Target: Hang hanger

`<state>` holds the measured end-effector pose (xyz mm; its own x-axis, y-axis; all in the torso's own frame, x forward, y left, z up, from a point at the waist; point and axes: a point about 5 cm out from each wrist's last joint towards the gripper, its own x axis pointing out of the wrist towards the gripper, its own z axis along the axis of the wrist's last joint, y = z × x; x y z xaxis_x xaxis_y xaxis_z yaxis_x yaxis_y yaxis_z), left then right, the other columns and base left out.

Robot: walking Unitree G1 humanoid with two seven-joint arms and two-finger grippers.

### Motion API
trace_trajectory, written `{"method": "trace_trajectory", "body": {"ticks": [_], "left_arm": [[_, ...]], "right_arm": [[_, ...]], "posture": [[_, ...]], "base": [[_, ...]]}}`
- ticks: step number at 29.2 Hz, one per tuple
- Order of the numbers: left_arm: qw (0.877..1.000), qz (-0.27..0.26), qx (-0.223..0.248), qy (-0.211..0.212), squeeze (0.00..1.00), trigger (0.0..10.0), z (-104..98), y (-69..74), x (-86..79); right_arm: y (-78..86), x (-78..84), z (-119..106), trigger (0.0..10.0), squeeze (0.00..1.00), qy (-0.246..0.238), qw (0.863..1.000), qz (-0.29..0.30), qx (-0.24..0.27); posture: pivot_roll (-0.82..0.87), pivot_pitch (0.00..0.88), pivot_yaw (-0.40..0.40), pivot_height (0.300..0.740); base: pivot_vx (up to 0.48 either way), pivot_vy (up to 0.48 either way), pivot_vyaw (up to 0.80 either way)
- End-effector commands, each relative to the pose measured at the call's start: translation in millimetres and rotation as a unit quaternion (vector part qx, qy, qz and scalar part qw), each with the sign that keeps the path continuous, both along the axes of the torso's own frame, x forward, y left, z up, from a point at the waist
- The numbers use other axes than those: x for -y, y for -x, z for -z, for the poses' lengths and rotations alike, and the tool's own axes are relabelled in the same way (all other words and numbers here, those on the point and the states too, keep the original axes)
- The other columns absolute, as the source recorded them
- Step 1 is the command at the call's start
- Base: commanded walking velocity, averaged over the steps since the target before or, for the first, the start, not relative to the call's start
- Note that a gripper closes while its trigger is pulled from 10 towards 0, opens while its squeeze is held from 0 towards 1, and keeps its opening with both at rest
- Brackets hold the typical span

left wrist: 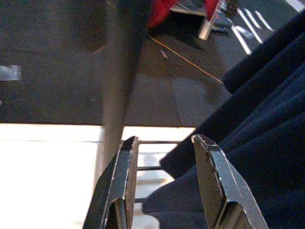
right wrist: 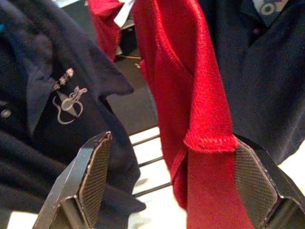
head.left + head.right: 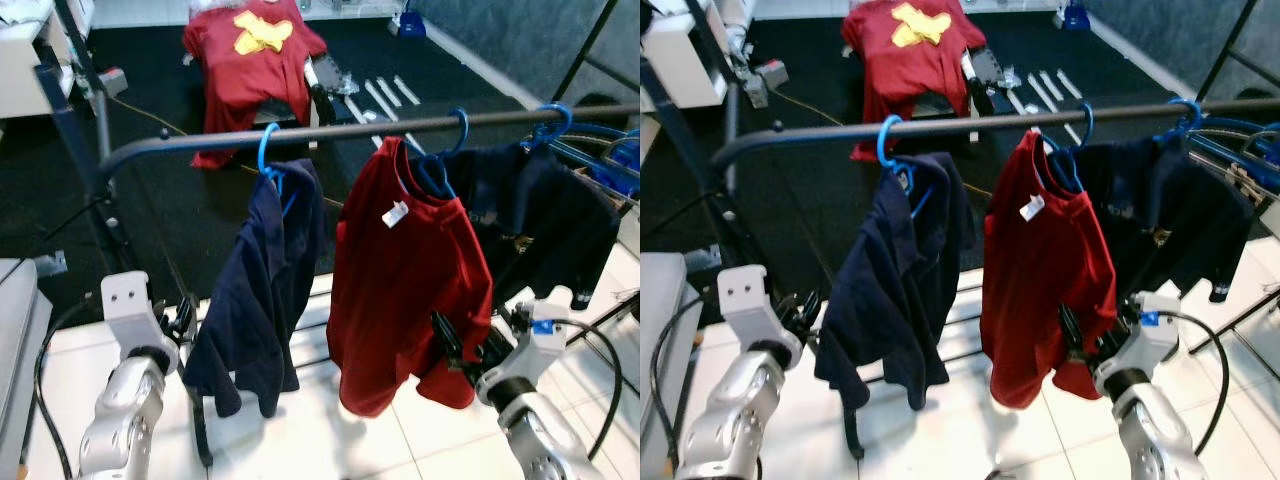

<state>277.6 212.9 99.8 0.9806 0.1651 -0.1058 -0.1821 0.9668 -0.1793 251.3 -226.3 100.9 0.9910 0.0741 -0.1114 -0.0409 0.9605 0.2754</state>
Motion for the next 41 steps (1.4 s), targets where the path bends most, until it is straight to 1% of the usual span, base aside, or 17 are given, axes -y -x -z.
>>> {"method": "trace_trajectory", "body": {"ticks": [1, 5, 8, 9, 10, 11, 12, 13, 14, 15, 16, 17, 19, 28, 31, 37, 41], "left_arm": [[1.000, -0.004, -0.023, -0.013, 0.00, 10.0, 13, 9.6, 4.4], [0.999, 0.004, -0.021, -0.030, 0.00, 10.0, 13, 14.4, 7.3], [0.999, 0.025, -0.013, -0.041, 0.00, 10.0, 12, 24.8, 12.4], [0.998, 0.040, -0.016, -0.037, 0.00, 10.0, 15, 32.7, 15.5], [0.998, 0.040, -0.016, -0.037, 0.00, 10.0, 15, 32.7, 15.5], [0.998, 0.055, -0.020, -0.031, 0.00, 10.0, 18, 40.9, 20.8], [0.998, 0.055, -0.020, -0.031, 0.00, 10.0, 18, 40.9, 20.8], [0.998, 0.059, -0.022, -0.019, 0.00, 10.0, 20, 48.8, 26.9], [0.998, 0.059, -0.022, -0.019, 0.00, 10.0, 20, 48.8, 26.9], [0.998, 0.060, -0.021, -0.010, 0.00, 10.0, 22, 56.6, 34.2], [0.998, 0.060, -0.021, -0.010, 0.00, 10.0, 22, 56.6, 34.2], [0.998, 0.056, -0.019, -0.006, 0.00, 10.0, 21, 60.1, 38.0], [0.998, 0.053, -0.017, -0.004, 0.00, 10.0, 21, 61.0, 39.8], [0.998, 0.057, -0.011, -0.002, 0.00, 10.0, 15, 57.3, 44.2], [0.997, 0.078, 0.002, 0.004, 0.00, 10.0, 7, 54.2, 51.2], [0.995, 0.092, 0.012, 0.019, 0.00, 10.0, 1, 49.8, 57.1], [0.994, 0.108, 0.019, 0.028, 0.00, 10.0, -2, 46.7, 60.2]], "right_arm": [[0.4, 2.7, 7, 10.0, 0.00, 0.012, 1.000, 0.007, -0.012], [-0.5, 2.1, 7, 10.0, 0.00, 0.015, 1.000, 0.007, -0.014], [1.6, 2.2, 6, 10.0, 0.00, 0.016, 1.000, 0.009, -0.013], [7.2, 1.8, 5, 10.0, 0.00, 0.016, 1.000, 0.008, -0.011], [7.2, 1.8, 5, 10.0, 0.00, 0.016, 1.000, 0.008, -0.011], [15.7, -0.1, 5, 10.0, 0.00, 0.020, 1.000, 0.001, -0.013], [15.7, -0.1, 5, 10.0, 0.00, 0.020, 1.000, 0.001, -0.013], [27.4, -5.0, 5, 10.0, 0.00, 0.019, 1.000, -0.016, -0.017], [27.4, -5.0, 5, 10.0, 0.00, 0.019, 1.000, -0.016, -0.017], [45.1, -14.9, 8, 10.0, 0.00, 0.016, 0.999, -0.038, -0.024], [45.1, -14.9, 8, 10.0, 0.00, 0.016, 0.999, -0.038, -0.024], [56.7, -22.2, 9, 10.0, 0.00, 0.009, 0.999, -0.047, -0.026], [59.7, -25.8, 9, 10.0, 0.00, 0.003, 0.998, -0.052, -0.025], [53.9, -32.8, 6, 10.0, 0.00, 0.020, 0.997, -0.075, -0.023], [54.5, -36.7, 5, 10.0, 0.00, 0.042, 0.994, -0.098, -0.029], [57.0, -36.4, 3, 10.0, 0.00, 0.029, 0.995, -0.091, -0.029], [57.3, -35.8, 2, 10.0, 0.00, 0.018, 0.996, -0.084, -0.028]], "posture": [[-0.03, 0.070, -0.061, 0.740], [-0.03, 0.079, -0.061, 0.740], [-0.03, 0.091, -0.058, 0.740], [-0.04, 0.098, -0.056, 0.740], [-0.04, 0.098, -0.056, 0.740], [-0.04, 0.105, -0.060, 0.740], [-0.04, 0.105, -0.060, 0.740], [-0.04, 0.107, -0.067, 0.740], [-0.04, 0.107, -0.067, 0.740], [-0.06, 0.116, -0.070, 0.740], [-0.06, 0.116, -0.070, 0.740], [-0.06, 0.120, -0.069, 0.740], [-0.07, 0.120, -0.067, 0.740], [-0.05, 0.131, -0.064, 0.740], [-0.06, 0.140, -0.062, 0.740], [-0.06, 0.148, -0.059, 0.740], [-0.06, 0.151, -0.055, 0.740]], "base": [[0.000, 0.000, 0.00], [0.000, 0.000, 0.00], [0.000, 0.000, 0.00], [0.000, 0.000, 0.00], [0.000, 0.000, 0.00], [0.000, 0.000, 0.00], [0.000, 0.000, 0.00], [0.000, 0.000, 0.00], [0.000, 0.000, 0.00], [0.000, -0.472, 0.00], [0.000, -0.472, 0.00], [0.000, -0.472, 0.00], [0.000, -0.480, 0.00], [0.000, -0.480, 0.00], [0.000, -0.472, 0.79], [0.000, -0.472, 0.79], [0.000, -0.472, 0.00]]}}
